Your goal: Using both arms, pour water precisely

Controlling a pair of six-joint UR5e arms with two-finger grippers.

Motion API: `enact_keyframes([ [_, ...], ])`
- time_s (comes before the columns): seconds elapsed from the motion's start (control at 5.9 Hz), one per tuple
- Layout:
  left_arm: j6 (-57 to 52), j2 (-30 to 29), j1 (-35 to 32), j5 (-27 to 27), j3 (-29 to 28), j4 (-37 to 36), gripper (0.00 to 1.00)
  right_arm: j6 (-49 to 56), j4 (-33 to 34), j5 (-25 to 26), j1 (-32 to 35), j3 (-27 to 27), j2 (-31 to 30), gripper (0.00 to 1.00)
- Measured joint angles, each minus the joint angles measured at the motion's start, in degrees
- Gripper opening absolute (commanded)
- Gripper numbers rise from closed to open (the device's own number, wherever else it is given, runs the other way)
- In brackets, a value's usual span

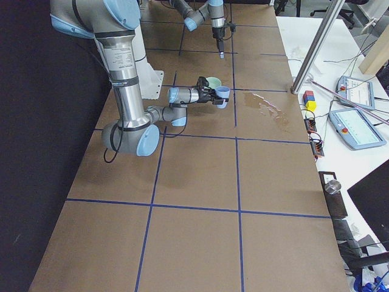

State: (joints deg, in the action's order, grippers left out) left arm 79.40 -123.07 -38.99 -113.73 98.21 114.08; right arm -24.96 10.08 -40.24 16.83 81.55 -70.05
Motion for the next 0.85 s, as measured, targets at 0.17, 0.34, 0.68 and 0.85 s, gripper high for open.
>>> enact_keyframes([
  [0.17, 0.01, -0.04, -0.08, 0.00, 0.03, 0.00, 1.00, 0.56, 2.49, 0.20, -1.09, 0.13, 1.34, 0.07],
  [0.34, -0.02, -0.05, -0.10, 0.00, 0.02, 0.00, 1.00, 2.25, 4.67, 0.29, -1.66, 0.28, 2.10, 0.07],
  [0.68, -0.04, -0.07, -0.12, 0.00, -0.01, 0.00, 1.00, 14.12, 6.53, 0.74, -2.17, 0.97, 3.47, 0.07],
  [0.85, -0.01, -0.07, -0.12, 0.00, 0.03, 0.00, 1.00, 16.78, 8.36, 1.01, -2.31, 1.23, 4.22, 0.08],
])
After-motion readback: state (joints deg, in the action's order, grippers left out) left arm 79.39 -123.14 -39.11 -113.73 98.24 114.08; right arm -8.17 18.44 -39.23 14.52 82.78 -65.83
